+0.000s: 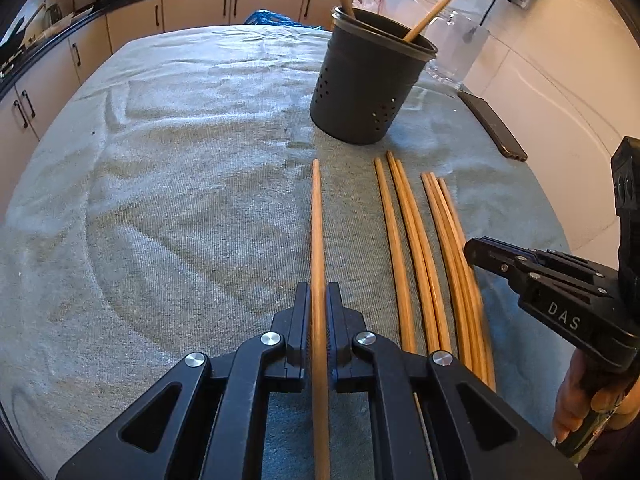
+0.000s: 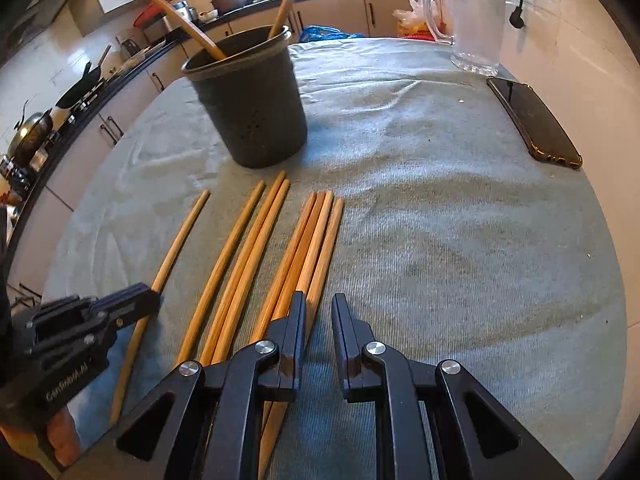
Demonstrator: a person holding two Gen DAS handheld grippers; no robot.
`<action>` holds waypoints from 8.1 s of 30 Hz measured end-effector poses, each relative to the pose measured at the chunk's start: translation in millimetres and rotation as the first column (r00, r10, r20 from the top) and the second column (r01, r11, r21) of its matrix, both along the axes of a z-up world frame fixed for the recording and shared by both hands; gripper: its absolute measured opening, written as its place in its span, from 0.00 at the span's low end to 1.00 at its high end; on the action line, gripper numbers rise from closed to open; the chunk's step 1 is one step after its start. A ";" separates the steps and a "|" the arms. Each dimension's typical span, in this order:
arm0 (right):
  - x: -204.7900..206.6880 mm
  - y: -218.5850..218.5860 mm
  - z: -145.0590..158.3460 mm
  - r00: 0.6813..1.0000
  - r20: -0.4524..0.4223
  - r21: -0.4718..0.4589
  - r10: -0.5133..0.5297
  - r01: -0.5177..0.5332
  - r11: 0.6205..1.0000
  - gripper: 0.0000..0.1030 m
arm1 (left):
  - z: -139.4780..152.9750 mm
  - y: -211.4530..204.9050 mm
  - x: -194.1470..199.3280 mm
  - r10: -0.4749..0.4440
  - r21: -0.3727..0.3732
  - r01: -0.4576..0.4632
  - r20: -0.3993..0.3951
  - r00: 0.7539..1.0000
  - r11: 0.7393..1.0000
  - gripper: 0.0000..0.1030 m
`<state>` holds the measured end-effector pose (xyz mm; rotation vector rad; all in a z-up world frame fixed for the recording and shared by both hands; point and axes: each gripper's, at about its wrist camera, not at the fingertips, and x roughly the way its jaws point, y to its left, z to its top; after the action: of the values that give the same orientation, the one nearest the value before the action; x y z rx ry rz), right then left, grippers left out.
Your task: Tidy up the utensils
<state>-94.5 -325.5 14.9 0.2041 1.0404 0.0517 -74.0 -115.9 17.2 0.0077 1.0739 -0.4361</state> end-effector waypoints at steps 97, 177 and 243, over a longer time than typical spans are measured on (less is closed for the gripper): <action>-114.5 -1.9 165.4 0.897 0.437 -0.086 0.065 -0.031 0.996 0.07 | 190.4 29.3 -117.4 -0.021 -0.062 0.062 0.512 0.859 0.996 0.06; -62.9 -71.6 147.1 0.937 0.342 -0.093 -0.066 0.104 0.990 0.63 | 143.9 91.4 -61.3 0.240 -0.062 -0.234 0.376 0.895 0.970 0.59; -65.7 -7.0 -8.4 0.995 0.095 -0.120 0.028 -0.017 0.993 0.66 | 24.6 -2.3 -39.9 -0.004 0.018 0.002 0.122 0.993 1.000 0.61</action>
<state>-160.3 -332.4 6.5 0.0809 0.9463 0.0199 -113.8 -118.2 41.7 0.0511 0.9574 -0.4234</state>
